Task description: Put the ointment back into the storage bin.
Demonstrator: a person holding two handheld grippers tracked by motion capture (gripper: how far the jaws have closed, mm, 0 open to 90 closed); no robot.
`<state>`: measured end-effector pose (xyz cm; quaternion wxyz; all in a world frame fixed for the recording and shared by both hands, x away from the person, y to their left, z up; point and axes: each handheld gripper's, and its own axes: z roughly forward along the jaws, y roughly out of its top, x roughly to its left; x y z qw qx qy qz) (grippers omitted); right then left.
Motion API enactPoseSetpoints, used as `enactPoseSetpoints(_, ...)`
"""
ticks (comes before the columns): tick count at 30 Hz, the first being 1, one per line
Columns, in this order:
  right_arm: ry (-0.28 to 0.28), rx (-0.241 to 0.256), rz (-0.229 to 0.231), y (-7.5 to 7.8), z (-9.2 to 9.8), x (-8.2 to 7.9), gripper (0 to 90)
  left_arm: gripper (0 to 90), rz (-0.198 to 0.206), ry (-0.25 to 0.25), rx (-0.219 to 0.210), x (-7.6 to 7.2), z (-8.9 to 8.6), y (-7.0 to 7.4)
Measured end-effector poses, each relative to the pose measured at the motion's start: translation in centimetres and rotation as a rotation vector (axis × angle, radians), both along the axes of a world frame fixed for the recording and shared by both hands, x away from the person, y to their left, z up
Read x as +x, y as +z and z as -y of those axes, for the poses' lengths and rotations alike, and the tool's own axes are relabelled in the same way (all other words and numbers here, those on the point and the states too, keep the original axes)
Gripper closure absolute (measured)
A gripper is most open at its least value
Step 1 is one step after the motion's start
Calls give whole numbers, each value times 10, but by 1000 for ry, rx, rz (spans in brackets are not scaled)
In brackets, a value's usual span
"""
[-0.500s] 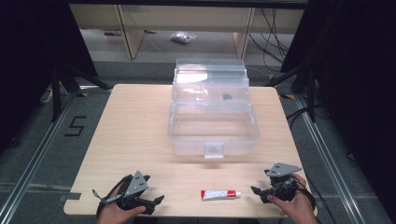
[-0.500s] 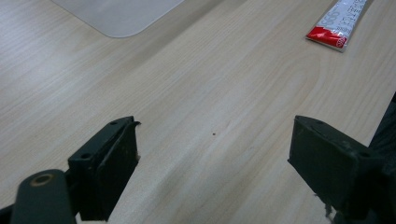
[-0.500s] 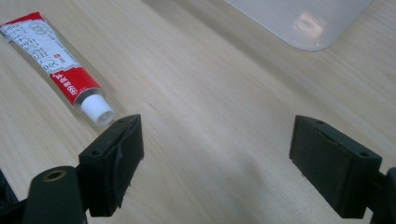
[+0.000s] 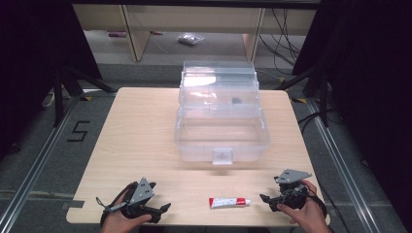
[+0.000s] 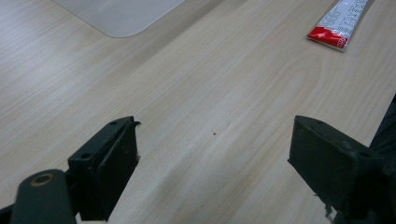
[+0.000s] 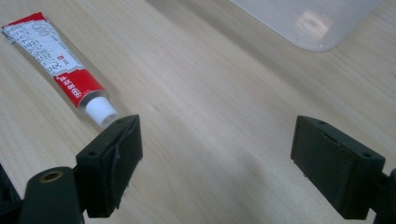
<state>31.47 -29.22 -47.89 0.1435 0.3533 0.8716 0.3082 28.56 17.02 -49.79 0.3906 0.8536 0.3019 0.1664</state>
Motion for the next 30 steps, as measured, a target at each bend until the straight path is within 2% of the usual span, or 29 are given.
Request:
enactPoseSetpoints(1,-6,7,9,-1,-2,0,170,151,1,1,3,0,0,0)
enactPoseSetpoints(2,4,-5,-10,1,-2,0,169,151,0,1,5,0,0,0)
enactPoseSetpoints(3,-2,5,14,0,-4,1,169,151,0,2,0,0,0,0)
enactPoseSetpoints(4,13,-12,-4,3,-4,1,169,151,1,-2,9,0,-1,0)
enactPoseSetpoints(6,33,-6,21,4,-6,3,171,151,0,0,9,1,-1,0)
enactPoseSetpoints(7,32,-17,-7,7,-7,2,171,151,0,-1,10,1,-1,0)
enactPoseSetpoints(8,28,-16,10,6,-9,3,171,151,0,-1,10,1,-1,0)
enactPoseSetpoints(9,51,-31,5,8,-10,3,172,151,-1,-2,6,0,0,0)
enactPoseSetpoints(10,63,-45,-10,10,-11,3,182,151,-7,4,-20,0,1,-1)
enactPoseSetpoints(12,82,-43,6,11,-14,2,188,151,-6,4,-19,0,1,-1)
enactPoseSetpoints(13,83,-61,11,13,-15,2,191,151,-6,3,-18,0,1,-1)
enactPoseSetpoints(14,97,-59,0,14,-17,1,192,151,-2,-3,7,1,0,0)
enactPoseSetpoints(16,109,-75,13,17,-19,2,192,151,-8,4,-20,0,1,-1)
enactPoseSetpoints(18,131,-84,-15,20,-22,1,197,151,-8,-3,-4,0,0,-1)
enactPoseSetpoints(19,130,-88,-19,21,-25,1,197,151,-8,3,-16,0,1,-1)
enactPoseSetpoints(21,154,-101,-1,23,-29,2,204,151,-8,-2,-6,0,1,-1)
enactPoseSetpoints(22,161,-106,-8,25,-32,2,202,151,-8,-4,-3,0,0,-1)
enactPoseSetpoints(23,178,-122,-13,27,-33,2,196,151,-6,3,-19,0,1,-1)
enactPoseSetpoints(25,181,-126,-30,29,-41,2,202,151,-7,3,-20,0,1,-1)
enactPoseSetpoints(26,176,-143,-38,32,-43,1,205,151,-9,3,-18,0,1,-1)
enactPoseSetpoints(27,194,-153,-42,34,-45,2,209,151,-9,-5,-4,0,0,-1)
enactPoseSetpoints(28,216,-159,-37,35,-47,2,214,151,-8,-4,-4,0,0,-1)
enactPoseSetpoints(29,206,-171,-38,36,-51,2,218,151,-9,-5,-4,0,0,-1)
enactPoseSetpoints(30,229,-176,-46,37,-53,2,225,151,-9,-5,-4,0,0,-1)
